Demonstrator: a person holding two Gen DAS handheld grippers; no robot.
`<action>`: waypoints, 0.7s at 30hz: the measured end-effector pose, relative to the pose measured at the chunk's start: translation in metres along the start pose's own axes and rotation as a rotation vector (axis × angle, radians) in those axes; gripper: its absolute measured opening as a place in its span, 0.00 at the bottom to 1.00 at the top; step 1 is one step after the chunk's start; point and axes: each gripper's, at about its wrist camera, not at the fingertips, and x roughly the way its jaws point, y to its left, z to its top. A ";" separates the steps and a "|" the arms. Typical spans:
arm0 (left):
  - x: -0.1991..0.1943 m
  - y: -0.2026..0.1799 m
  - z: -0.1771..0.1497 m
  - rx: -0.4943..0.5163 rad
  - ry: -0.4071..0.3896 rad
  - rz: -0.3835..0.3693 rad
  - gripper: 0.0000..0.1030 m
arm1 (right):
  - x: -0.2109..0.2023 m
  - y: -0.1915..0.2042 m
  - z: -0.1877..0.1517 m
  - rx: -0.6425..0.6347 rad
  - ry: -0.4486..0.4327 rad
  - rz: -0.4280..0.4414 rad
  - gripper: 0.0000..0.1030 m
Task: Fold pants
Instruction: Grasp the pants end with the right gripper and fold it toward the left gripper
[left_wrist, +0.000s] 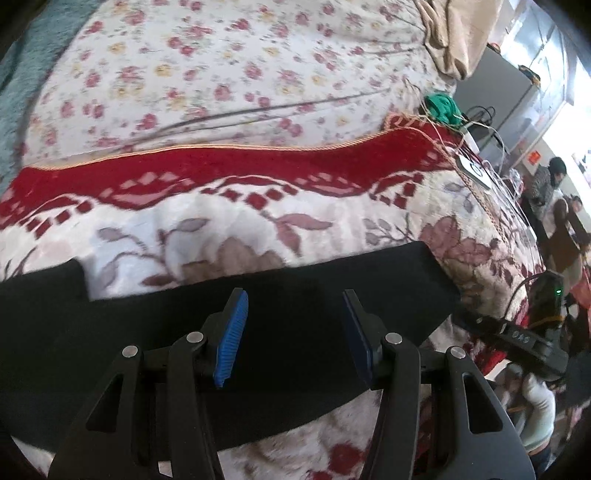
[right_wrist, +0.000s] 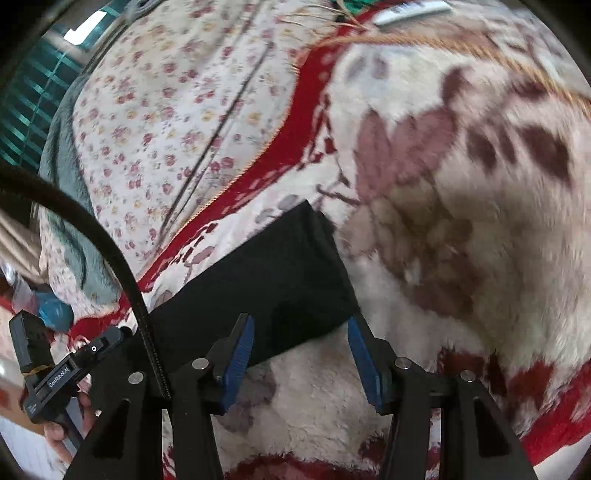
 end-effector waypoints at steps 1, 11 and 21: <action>0.004 -0.003 0.002 0.011 0.004 -0.004 0.50 | 0.005 -0.004 0.000 0.019 0.009 0.015 0.50; 0.072 -0.037 0.037 0.144 0.158 -0.167 0.50 | 0.030 -0.010 0.017 0.035 -0.036 0.105 0.46; 0.138 -0.074 0.061 0.349 0.374 -0.307 0.50 | 0.030 -0.026 0.019 0.121 -0.075 0.208 0.46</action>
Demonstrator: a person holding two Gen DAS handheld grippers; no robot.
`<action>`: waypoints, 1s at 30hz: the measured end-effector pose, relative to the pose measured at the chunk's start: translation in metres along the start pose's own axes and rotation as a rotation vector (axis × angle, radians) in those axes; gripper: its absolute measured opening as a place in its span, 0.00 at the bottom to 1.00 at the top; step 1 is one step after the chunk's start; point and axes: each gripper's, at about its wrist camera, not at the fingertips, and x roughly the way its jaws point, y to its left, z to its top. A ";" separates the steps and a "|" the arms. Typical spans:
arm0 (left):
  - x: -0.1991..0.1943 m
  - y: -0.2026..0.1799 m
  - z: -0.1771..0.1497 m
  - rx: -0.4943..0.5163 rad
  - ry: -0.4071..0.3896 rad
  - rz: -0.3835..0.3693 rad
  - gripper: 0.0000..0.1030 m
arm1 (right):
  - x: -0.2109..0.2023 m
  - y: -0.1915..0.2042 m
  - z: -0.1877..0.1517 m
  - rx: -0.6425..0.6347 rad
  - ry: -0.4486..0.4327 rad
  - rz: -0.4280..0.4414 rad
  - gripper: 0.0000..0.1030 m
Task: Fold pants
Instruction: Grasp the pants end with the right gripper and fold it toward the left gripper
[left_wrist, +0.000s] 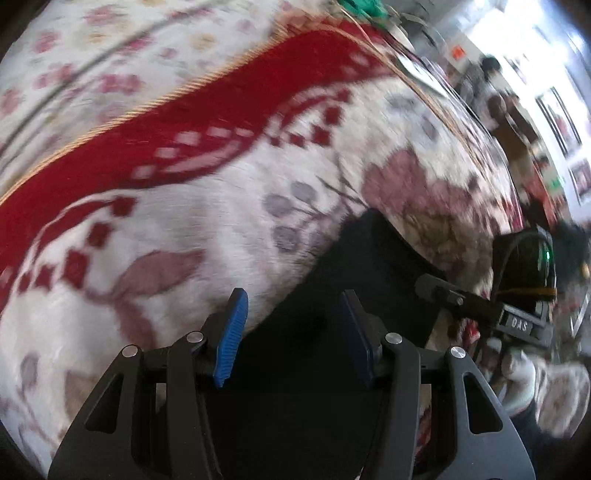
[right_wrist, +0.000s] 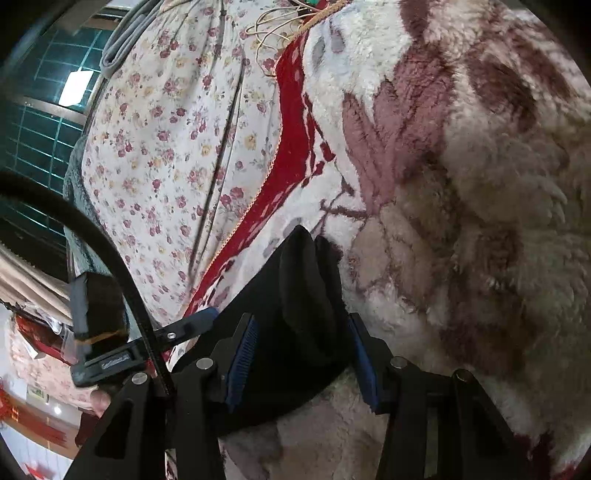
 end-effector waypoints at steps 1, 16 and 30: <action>0.003 -0.003 0.001 0.028 0.019 -0.008 0.50 | 0.000 0.001 0.000 -0.006 -0.002 -0.002 0.46; 0.028 -0.032 0.006 0.259 0.073 0.014 0.35 | 0.006 0.001 0.003 -0.026 -0.018 0.038 0.15; -0.033 -0.039 -0.001 0.228 -0.072 0.024 0.15 | -0.027 0.046 -0.002 -0.133 -0.106 0.213 0.13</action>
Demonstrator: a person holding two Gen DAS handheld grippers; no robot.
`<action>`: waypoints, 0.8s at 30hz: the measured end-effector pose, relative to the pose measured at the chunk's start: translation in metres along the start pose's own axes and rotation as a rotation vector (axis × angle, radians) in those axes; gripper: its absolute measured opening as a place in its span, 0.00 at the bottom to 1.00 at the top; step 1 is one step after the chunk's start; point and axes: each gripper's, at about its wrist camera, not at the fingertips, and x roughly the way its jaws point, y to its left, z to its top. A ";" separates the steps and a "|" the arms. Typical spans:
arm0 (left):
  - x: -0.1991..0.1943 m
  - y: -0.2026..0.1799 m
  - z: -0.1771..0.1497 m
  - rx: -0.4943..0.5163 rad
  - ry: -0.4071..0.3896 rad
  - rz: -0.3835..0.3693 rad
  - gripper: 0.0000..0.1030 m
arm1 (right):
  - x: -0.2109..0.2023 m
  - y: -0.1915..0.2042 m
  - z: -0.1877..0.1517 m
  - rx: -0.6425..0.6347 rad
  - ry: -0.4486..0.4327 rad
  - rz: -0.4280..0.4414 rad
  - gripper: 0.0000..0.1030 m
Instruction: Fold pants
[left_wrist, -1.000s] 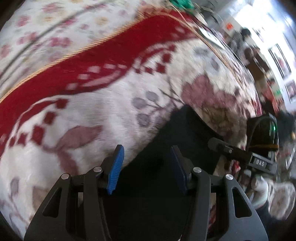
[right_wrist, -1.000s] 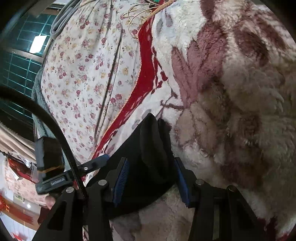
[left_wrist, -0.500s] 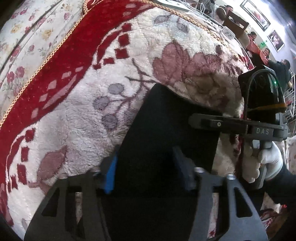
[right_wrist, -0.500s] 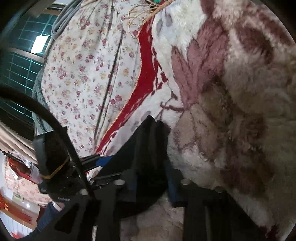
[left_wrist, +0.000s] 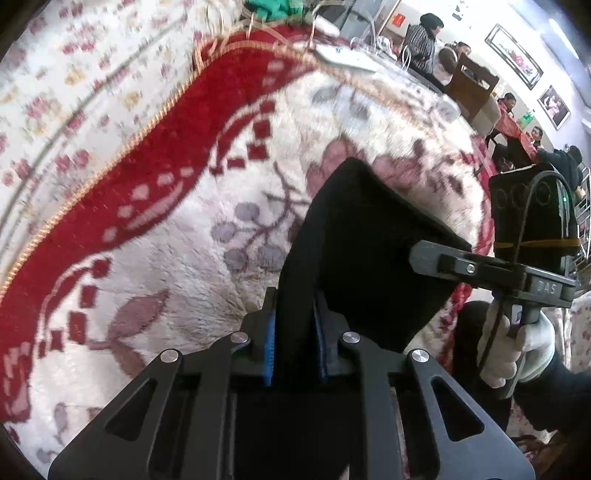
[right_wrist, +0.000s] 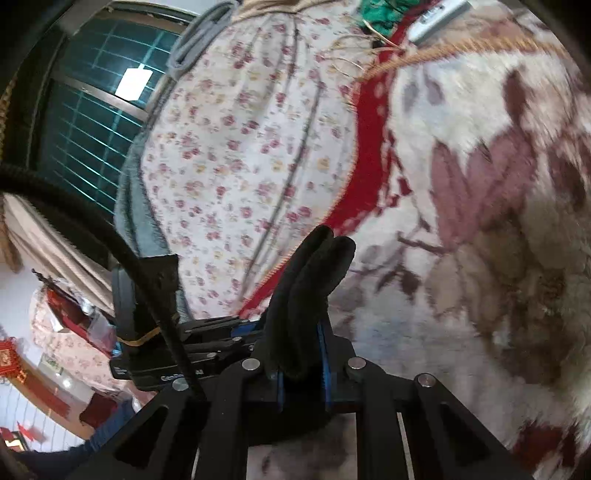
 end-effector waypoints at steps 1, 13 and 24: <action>-0.010 -0.001 0.000 0.002 -0.018 0.004 0.15 | -0.001 0.010 0.001 -0.016 -0.003 0.012 0.13; -0.109 0.018 -0.045 -0.102 -0.192 0.067 0.14 | 0.025 0.128 -0.015 -0.215 0.090 0.179 0.13; -0.171 0.095 -0.178 -0.436 -0.261 0.073 0.15 | 0.131 0.170 -0.098 -0.266 0.358 0.242 0.13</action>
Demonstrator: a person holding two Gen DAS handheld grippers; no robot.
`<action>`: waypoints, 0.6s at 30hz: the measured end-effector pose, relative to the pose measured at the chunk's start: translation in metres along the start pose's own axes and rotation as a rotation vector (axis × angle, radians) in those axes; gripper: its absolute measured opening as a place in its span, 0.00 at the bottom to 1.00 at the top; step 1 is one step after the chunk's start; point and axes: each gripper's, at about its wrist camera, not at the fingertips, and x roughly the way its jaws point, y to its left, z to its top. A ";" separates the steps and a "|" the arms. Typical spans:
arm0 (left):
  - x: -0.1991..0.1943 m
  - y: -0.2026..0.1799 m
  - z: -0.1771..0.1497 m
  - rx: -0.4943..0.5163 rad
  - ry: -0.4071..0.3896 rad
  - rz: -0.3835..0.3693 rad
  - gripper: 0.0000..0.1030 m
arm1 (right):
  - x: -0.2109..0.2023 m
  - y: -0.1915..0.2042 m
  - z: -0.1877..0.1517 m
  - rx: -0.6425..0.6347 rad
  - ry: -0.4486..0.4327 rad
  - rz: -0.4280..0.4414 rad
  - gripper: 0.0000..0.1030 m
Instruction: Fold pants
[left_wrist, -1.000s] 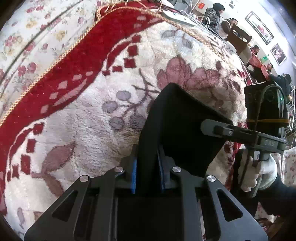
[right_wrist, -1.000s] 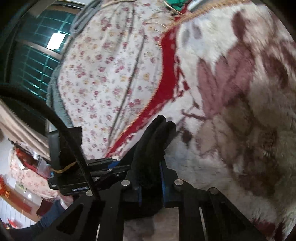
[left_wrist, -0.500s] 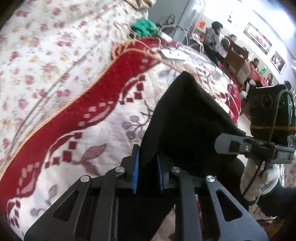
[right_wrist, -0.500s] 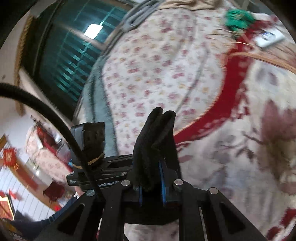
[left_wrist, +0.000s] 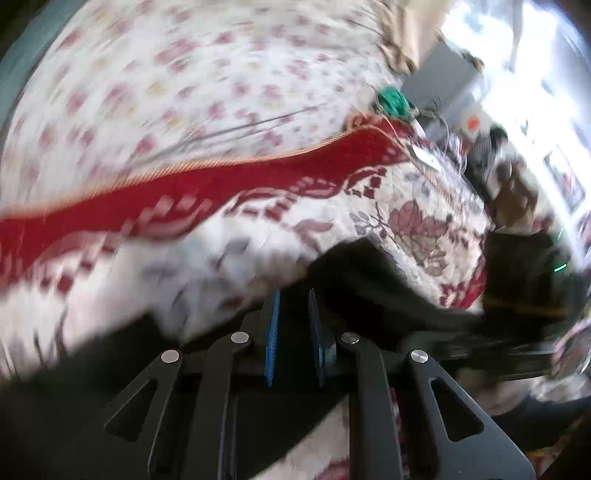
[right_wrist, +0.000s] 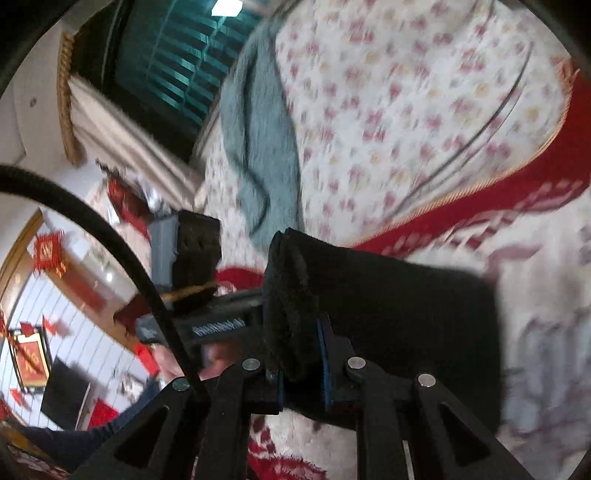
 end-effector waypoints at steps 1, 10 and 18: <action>-0.008 0.010 -0.009 -0.033 -0.010 -0.019 0.15 | 0.015 -0.002 -0.006 0.002 0.034 -0.001 0.13; -0.051 0.042 -0.059 -0.224 -0.091 -0.030 0.57 | 0.063 -0.011 -0.028 -0.027 0.166 0.014 0.48; -0.029 0.020 -0.081 -0.244 -0.059 0.016 0.58 | -0.023 -0.028 -0.014 -0.059 0.022 -0.147 0.49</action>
